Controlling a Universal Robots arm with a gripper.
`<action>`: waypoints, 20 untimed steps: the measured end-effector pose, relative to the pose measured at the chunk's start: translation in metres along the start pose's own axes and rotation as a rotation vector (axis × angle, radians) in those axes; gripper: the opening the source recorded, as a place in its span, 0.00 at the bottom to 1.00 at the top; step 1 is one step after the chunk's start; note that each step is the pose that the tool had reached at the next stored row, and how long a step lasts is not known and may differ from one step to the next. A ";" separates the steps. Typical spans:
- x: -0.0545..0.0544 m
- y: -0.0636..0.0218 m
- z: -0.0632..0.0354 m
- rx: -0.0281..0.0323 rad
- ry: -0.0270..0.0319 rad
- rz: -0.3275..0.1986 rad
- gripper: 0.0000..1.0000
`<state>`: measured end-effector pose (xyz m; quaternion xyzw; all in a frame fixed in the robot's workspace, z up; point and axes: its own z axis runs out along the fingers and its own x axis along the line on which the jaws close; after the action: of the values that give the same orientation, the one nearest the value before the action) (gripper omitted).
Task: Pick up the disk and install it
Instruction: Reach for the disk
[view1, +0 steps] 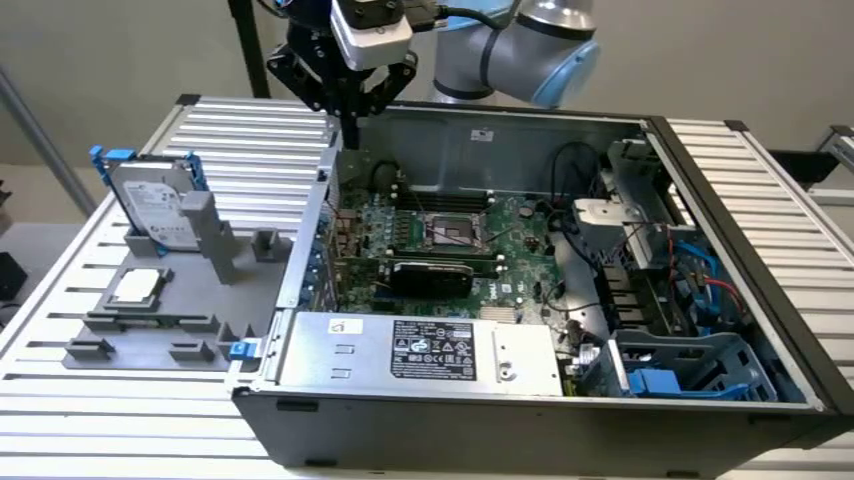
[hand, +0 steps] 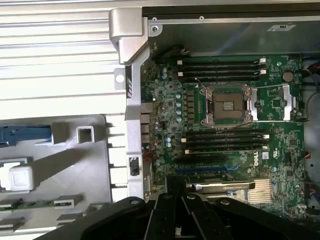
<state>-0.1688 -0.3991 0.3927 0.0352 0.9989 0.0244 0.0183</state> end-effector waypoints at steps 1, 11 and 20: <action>0.004 -0.0003 -0.0002 -0.0001 -0.0005 0.000 0.11; 0.050 -0.0035 -0.0020 -0.0001 -0.0018 0.000 0.11; 0.091 -0.0059 -0.0035 -0.0002 -0.0019 0.000 0.11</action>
<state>-0.2599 -0.3986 0.3928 0.0352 0.9989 0.0245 0.0193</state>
